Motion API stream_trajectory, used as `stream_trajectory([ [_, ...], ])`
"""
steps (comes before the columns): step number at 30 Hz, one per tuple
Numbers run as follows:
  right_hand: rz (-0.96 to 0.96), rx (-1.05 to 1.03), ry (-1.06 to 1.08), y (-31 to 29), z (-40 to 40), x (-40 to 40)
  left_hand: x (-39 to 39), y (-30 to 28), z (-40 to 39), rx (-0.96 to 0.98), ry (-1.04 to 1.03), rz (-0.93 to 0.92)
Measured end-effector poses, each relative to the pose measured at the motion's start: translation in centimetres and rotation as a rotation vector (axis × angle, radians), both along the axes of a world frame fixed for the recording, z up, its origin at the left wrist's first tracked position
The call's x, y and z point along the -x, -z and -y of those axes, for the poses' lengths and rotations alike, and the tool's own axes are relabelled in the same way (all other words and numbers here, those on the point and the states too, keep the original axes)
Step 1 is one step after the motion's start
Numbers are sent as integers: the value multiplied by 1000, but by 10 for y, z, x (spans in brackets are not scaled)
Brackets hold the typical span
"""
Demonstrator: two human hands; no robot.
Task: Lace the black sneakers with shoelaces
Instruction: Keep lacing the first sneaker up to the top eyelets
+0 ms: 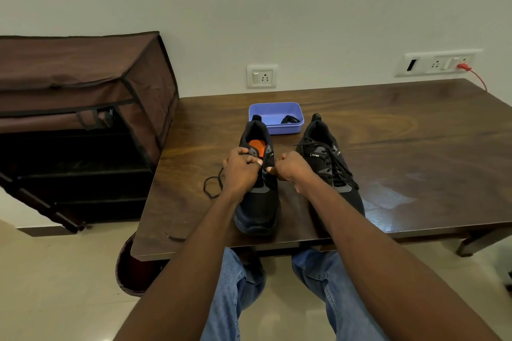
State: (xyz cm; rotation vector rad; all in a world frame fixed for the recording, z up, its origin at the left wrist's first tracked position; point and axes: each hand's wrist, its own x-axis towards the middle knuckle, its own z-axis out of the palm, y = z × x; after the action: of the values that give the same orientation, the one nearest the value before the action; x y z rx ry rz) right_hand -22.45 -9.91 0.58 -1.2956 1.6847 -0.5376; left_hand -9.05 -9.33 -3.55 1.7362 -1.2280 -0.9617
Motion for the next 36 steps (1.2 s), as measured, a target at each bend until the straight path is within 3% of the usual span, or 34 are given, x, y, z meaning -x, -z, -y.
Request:
stream_trajectory([
  [3, 9, 3, 31, 3, 0, 0, -6, 9, 4, -76, -50, -87],
  [15, -305, 214, -90, -1, -14, -10, -9, 4, 4, -201, 27, -202],
  [18, -419, 337, -121, -8, -19, -13, -9, -8, -3, -170, 57, -30],
  [23, -441, 399, -174, -11, -21, -15, -12, -8, -13, 15, 280, 374],
  [27, -479, 379, -206, -15, -20, -14, -15, -8, -13, 36, 286, 455],
  [30, -483, 358, -72, -23, -12, 2, -15, -14, -13, 34, 254, 434],
  [34, -373, 393, 475, -39, -4, 48, -17, -18, -14, 36, 236, 426],
  [36, -424, 395, 590, -42, -7, 60, -18, -19, -13, 35, 229, 426],
])
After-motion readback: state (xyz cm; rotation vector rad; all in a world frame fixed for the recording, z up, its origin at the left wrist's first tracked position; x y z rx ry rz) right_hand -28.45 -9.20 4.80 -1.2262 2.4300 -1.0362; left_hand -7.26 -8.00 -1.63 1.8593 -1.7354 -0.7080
